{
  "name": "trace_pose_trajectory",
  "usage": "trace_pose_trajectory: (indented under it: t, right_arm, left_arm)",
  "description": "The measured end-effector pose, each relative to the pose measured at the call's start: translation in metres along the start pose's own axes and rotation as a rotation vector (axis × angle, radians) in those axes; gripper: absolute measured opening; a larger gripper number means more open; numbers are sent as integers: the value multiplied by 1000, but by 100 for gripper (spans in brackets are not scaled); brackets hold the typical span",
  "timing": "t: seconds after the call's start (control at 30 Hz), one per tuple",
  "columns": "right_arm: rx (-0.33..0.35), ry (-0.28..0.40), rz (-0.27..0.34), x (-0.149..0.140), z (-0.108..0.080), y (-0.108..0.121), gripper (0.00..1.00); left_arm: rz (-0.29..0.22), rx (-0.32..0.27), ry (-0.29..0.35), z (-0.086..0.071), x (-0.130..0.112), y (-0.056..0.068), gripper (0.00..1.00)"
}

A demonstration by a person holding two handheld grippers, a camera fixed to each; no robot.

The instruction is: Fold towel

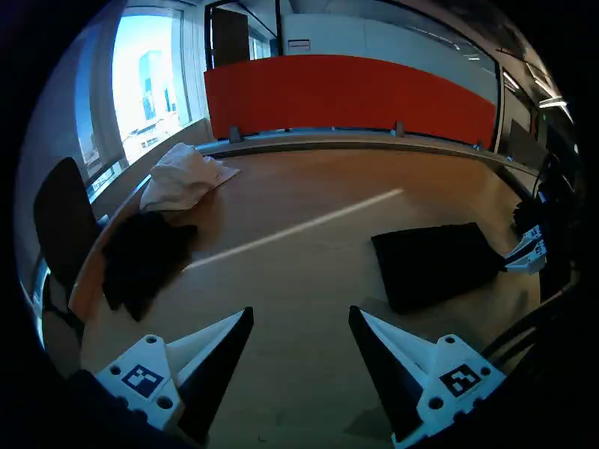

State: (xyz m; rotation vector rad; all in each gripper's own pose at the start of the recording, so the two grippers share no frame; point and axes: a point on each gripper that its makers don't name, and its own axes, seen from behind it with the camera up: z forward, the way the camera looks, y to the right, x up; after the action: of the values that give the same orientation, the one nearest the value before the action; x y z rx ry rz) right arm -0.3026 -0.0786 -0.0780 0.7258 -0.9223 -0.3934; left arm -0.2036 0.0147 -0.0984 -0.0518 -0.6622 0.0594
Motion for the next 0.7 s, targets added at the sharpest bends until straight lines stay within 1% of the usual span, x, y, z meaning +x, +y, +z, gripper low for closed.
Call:
trace_pose_trajectory:
  t: [0.07, 0.2, 0.3, 0.5, 0.7]
  right_arm:
    - [-5, 6, -1, 2, -1, 1, 6]
    - [-7, 14, 1, 4, -4, 2, 5]
    - [-22, 27, -2, 8, -8, 6, 5]
    - [-48, 50, -5, 15, -21, 13, 5]
    - [-80, 92, -12, 33, -37, 20, 5]
  left_arm:
    - [-1, 0, 1, 0, 0, 0, 94]
    - [-1, 0, 2, 0, 0, 0, 94]
    - [0, 0, 2, 0, 1, 0, 94]
    - [1, -2, 3, 0, 2, 0, 94]
    - [2, -5, 7, 0, 4, 1, 94]
